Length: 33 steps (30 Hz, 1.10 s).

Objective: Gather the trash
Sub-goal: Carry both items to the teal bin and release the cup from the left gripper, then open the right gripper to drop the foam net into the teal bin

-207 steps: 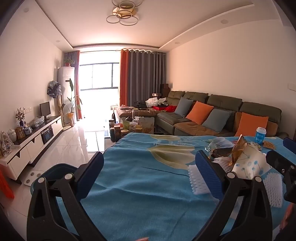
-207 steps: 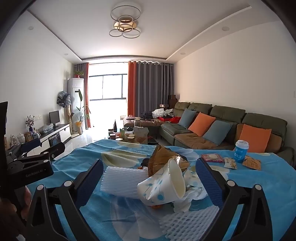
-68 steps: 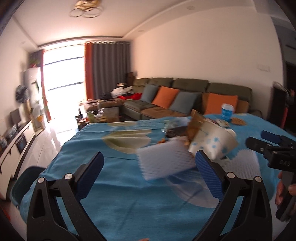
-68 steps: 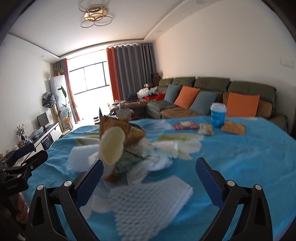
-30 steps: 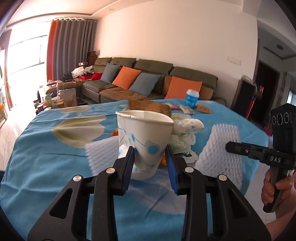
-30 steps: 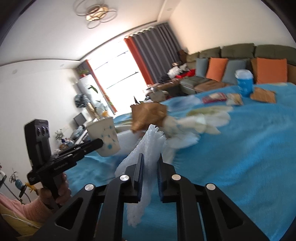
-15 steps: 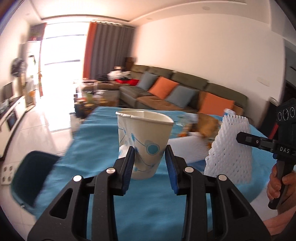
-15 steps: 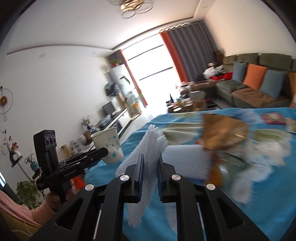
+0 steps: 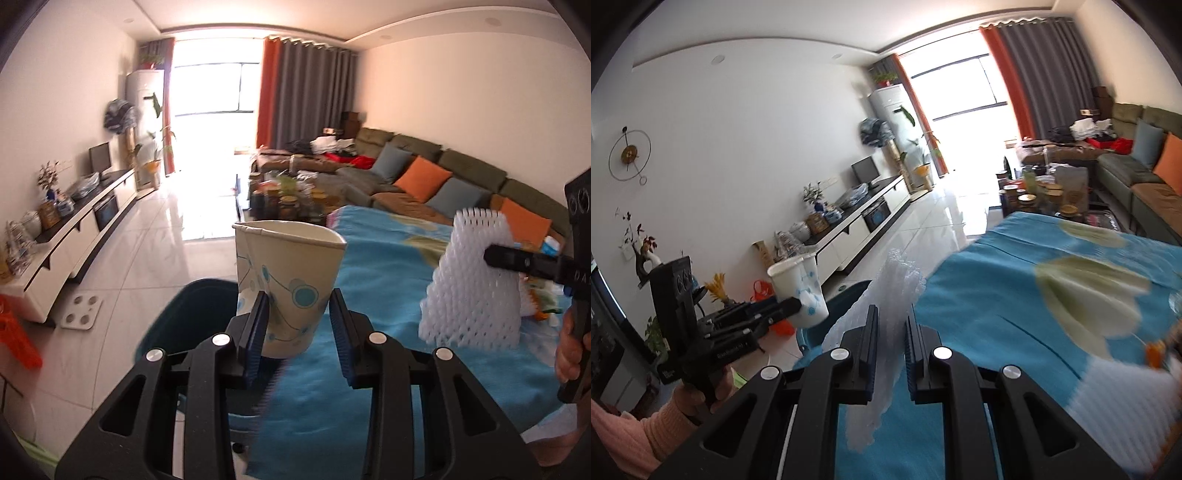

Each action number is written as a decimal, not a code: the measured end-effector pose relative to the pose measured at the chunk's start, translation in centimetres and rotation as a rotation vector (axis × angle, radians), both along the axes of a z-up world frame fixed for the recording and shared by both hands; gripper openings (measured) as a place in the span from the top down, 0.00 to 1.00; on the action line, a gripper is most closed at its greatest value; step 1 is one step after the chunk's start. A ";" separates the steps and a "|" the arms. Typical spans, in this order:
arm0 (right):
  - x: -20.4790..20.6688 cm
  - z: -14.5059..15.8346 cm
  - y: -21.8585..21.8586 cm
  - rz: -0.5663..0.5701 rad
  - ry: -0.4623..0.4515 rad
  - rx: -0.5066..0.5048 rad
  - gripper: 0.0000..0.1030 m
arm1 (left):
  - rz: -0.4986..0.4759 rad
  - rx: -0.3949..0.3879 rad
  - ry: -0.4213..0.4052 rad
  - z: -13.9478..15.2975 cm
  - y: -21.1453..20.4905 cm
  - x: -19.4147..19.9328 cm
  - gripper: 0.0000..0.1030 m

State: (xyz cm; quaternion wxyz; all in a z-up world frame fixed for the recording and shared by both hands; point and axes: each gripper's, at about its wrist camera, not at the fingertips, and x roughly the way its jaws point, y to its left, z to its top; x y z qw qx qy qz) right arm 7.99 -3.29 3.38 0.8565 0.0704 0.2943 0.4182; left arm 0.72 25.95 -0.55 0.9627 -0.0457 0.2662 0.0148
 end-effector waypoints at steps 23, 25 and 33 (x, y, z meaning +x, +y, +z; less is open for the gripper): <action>7.1 -2.7 14.5 0.059 0.130 -0.087 0.88 | 0.113 -0.003 0.195 -6.3 7.6 6.3 0.68; 7.3 -3.2 15.4 0.055 0.142 -0.105 0.88 | 0.120 -0.009 0.209 -6.9 7.8 6.7 0.68; 7.9 -5.1 19.1 0.073 0.207 -0.182 0.85 | 0.168 -0.067 0.233 -8.6 9.3 7.0 0.68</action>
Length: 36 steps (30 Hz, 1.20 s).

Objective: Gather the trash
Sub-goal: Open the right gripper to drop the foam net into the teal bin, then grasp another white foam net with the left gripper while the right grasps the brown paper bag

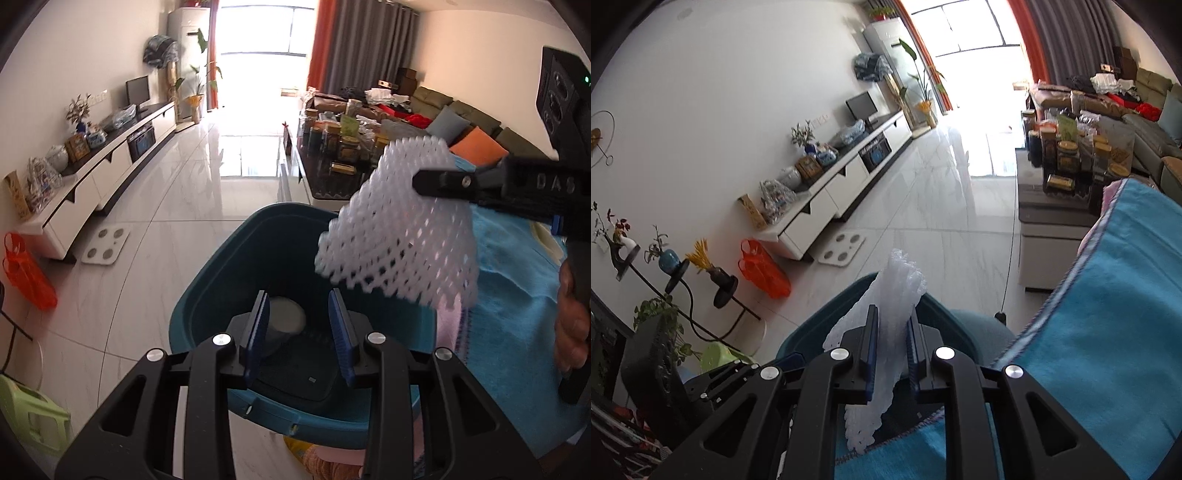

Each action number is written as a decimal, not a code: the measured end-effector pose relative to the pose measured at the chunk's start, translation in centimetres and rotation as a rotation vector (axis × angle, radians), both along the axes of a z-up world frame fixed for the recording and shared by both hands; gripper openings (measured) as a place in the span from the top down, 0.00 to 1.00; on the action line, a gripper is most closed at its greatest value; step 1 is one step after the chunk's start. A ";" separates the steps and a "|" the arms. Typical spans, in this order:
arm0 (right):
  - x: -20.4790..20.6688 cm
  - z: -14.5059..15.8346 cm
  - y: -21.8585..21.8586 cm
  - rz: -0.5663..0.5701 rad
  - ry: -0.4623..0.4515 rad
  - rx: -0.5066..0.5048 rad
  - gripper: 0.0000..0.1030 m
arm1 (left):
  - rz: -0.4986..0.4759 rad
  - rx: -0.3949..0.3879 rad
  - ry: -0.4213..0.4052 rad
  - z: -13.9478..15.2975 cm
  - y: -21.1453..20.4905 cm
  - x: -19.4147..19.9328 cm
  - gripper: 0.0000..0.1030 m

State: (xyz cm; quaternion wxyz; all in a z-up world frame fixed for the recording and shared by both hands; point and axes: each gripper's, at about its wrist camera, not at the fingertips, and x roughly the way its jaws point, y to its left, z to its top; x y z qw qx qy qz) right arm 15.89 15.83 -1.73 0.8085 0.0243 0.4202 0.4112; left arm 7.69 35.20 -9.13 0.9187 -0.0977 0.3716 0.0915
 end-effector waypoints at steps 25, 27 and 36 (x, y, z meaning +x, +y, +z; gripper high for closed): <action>-3.7 3.4 -9.7 -0.039 -0.074 0.080 0.60 | -0.113 0.034 -0.224 6.5 -8.6 -6.0 0.35; -4.6 3.9 -11.7 -0.060 -0.103 0.083 0.58 | -0.166 0.023 -0.239 6.8 -10.6 -6.4 0.32; -7.9 5.7 -23.8 -0.253 -0.218 0.054 0.55 | -0.479 -0.069 -0.212 6.6 -22.3 -5.3 0.30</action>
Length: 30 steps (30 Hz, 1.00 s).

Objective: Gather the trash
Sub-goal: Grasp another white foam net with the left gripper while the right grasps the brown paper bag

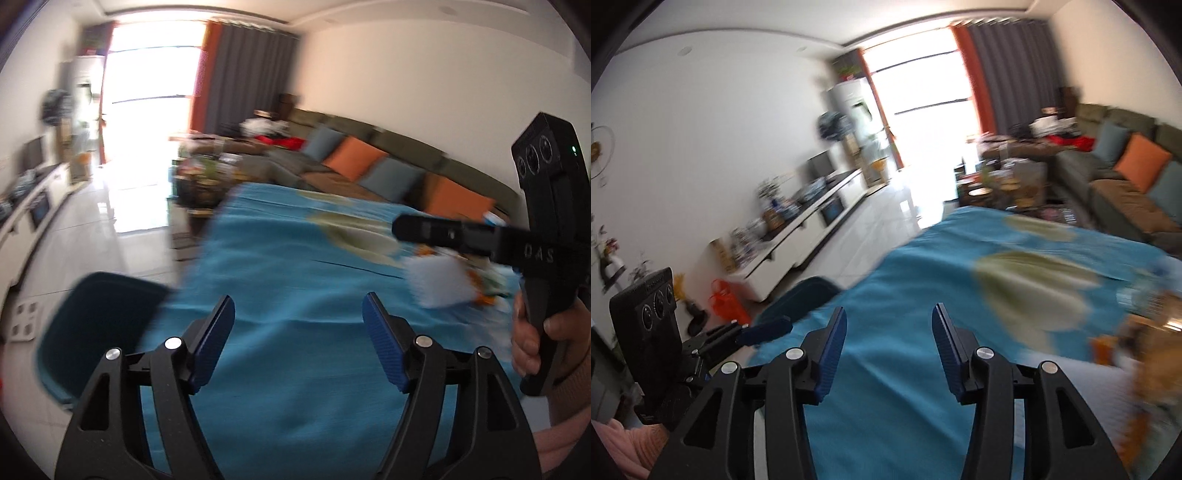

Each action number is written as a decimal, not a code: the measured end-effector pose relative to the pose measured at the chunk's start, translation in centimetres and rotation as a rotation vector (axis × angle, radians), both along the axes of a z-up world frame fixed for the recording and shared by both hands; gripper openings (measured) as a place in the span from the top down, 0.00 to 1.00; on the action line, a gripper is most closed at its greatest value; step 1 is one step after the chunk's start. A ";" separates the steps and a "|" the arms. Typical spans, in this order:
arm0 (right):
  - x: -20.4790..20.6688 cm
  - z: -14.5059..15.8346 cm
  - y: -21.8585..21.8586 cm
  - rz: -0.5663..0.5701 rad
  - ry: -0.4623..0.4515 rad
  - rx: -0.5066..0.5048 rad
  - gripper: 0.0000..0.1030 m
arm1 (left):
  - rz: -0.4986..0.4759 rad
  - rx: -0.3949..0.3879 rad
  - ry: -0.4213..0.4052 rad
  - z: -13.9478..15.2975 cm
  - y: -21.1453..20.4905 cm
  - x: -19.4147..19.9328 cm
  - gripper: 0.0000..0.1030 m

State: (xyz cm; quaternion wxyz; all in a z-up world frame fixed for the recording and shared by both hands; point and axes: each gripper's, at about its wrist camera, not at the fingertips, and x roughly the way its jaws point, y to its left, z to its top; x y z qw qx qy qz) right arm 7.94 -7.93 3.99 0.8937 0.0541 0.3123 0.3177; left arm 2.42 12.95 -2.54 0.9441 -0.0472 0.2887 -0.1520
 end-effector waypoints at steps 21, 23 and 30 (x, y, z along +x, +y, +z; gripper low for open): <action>3.2 -3.2 -20.1 -0.405 0.058 0.004 0.39 | -0.297 0.026 0.253 -3.4 -15.5 9.9 0.28; 3.8 -3.8 -20.2 -0.395 0.080 0.017 0.39 | -0.304 0.025 0.282 -3.8 -15.8 10.6 0.28; 3.0 -4.5 -20.2 -0.355 0.093 0.048 0.58 | -0.325 0.019 0.329 -4.8 -17.3 11.9 0.43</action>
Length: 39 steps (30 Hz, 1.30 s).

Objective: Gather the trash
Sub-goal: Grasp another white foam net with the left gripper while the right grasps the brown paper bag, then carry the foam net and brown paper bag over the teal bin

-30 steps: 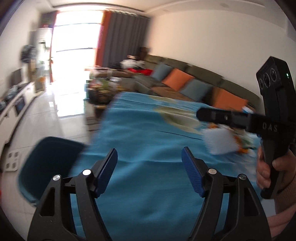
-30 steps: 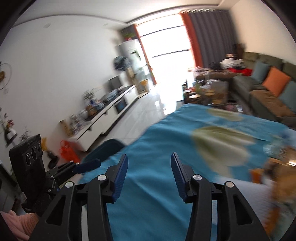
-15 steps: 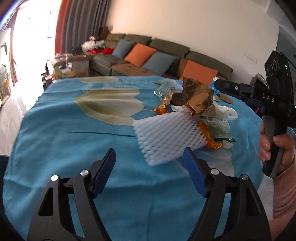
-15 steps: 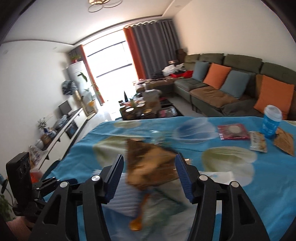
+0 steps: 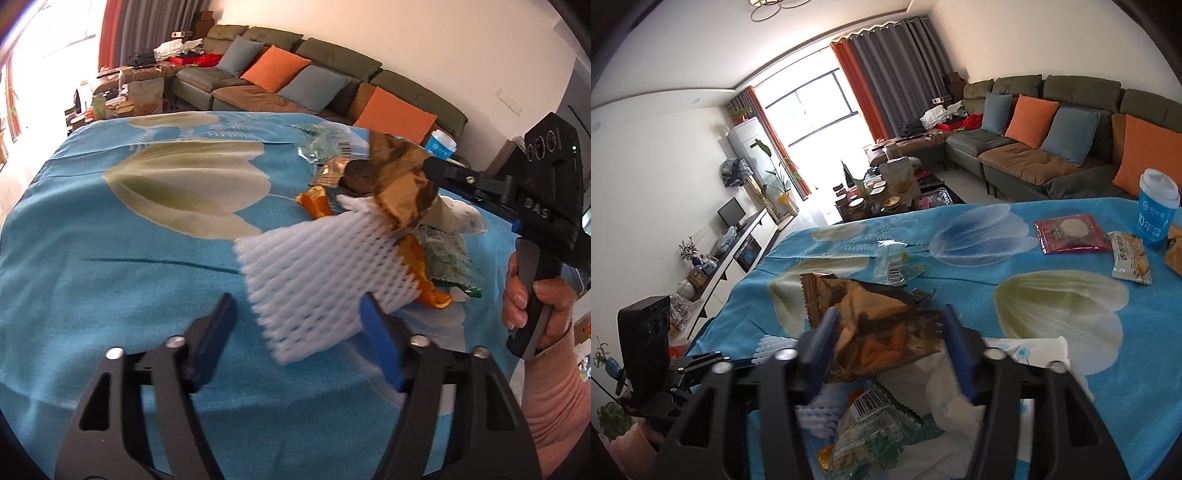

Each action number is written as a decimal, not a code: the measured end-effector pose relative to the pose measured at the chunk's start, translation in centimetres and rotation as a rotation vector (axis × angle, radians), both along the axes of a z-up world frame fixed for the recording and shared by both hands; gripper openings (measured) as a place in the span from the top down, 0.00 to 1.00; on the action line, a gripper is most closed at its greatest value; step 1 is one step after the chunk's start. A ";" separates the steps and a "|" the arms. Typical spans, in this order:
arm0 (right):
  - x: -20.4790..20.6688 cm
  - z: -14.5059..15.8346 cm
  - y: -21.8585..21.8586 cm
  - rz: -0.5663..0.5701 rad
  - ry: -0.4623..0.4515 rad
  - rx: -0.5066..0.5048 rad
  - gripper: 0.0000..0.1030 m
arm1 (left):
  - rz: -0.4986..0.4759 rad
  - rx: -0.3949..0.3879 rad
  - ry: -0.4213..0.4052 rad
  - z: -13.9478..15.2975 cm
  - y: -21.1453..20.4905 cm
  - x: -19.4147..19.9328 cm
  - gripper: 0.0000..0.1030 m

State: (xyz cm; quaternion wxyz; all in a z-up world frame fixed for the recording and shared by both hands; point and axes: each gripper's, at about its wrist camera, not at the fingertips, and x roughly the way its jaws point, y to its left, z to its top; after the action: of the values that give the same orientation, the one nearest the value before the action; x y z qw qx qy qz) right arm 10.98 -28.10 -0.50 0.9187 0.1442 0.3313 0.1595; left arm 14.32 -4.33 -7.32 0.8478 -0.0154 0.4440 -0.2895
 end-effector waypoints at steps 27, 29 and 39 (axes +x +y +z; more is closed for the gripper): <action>-4.8 3.2 2.6 0.097 -0.114 0.076 0.83 | 0.125 -0.055 -0.137 3.6 6.4 -6.6 0.83; -4.8 3.4 3.4 0.113 -0.117 0.081 0.83 | 0.146 -0.056 -0.147 3.9 7.4 -7.2 0.83; -4.1 3.2 7.5 0.213 -0.101 0.104 0.83 | 0.266 -0.055 -0.165 4.9 13.7 -9.9 0.83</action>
State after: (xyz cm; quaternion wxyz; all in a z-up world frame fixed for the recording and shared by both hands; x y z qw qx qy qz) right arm 6.86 -20.62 2.70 0.9033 0.1474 0.2896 0.2802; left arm 4.38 9.40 -2.41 0.9115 -0.0737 0.3589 -0.1869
